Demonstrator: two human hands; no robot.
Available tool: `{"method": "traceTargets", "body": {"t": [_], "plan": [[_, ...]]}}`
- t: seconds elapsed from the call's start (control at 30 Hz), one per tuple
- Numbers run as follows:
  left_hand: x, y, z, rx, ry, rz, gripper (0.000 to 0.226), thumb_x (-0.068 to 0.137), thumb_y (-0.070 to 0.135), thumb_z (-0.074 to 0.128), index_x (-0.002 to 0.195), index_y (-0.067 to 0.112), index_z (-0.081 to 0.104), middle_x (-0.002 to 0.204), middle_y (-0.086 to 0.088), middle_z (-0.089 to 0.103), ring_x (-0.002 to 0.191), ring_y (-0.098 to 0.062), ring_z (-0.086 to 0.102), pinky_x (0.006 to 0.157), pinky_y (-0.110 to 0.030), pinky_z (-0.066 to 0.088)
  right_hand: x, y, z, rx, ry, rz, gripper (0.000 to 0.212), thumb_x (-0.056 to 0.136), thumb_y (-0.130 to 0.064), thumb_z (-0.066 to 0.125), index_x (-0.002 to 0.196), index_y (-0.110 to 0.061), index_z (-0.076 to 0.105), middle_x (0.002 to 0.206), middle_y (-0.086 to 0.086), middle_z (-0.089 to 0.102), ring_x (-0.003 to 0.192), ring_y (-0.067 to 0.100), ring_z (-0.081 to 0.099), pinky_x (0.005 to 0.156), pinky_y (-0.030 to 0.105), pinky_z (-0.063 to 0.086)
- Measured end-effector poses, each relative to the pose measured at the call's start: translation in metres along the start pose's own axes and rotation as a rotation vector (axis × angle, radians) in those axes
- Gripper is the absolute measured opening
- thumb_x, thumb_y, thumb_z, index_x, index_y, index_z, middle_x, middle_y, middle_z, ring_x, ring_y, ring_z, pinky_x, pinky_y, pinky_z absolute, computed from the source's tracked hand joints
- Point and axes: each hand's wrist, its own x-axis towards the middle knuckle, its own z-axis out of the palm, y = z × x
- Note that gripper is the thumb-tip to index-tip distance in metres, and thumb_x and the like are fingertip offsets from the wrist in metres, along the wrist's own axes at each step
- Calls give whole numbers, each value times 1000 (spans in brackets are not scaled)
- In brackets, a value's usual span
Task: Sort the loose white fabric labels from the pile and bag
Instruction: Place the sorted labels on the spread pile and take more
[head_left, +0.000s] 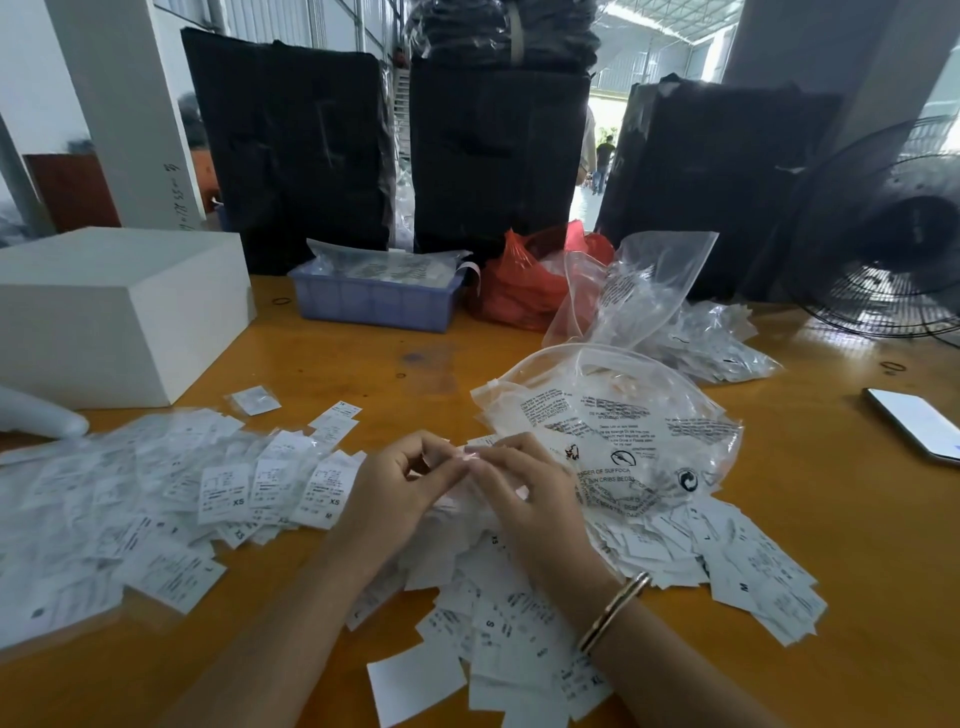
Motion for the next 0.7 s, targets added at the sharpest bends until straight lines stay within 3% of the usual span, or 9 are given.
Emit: {"method": "traceTargets", "body": {"t": [0.17,0.33,0.47,0.57,0.7], "plan": [[0,1,0,-153,70,-112,34,62,54,67,81,25,68,74,8,70,67,-4,63,59,-13,50,2,-1,-3,123,45,70,14,88,-22,65,90,-13,76,83,-5,62,73,3,56,72,21,47],[1,-2,4,-125,87,-128,7,85,28,66,87,22,69,82,13,74,79,0,67,63,-9,48,3,2,-5,190,37,101,16,91,-14,60,98,-20,72,89,-5,62,80,2,57,75,18,48],[3,-1,1,-93,139,-119,11,83,27,68,82,17,65,80,11,74,75,0,67,62,-11,49,4,5,-7,264,96,129,44,91,0,53,120,-32,59,98,-7,56,74,-1,51,72,19,46],[2,-1,-2,66,140,-32,10,81,26,71,80,22,63,76,8,71,71,-3,65,61,-14,51,5,5,-14,476,193,169,56,90,0,56,116,-49,51,101,-5,58,77,10,55,73,26,51],[-2,0,0,257,110,108,11,80,23,73,81,24,62,67,12,64,67,2,59,60,-11,48,8,4,-23,653,285,168,46,88,-2,61,112,-41,57,84,-10,64,77,8,63,72,22,54]]}}
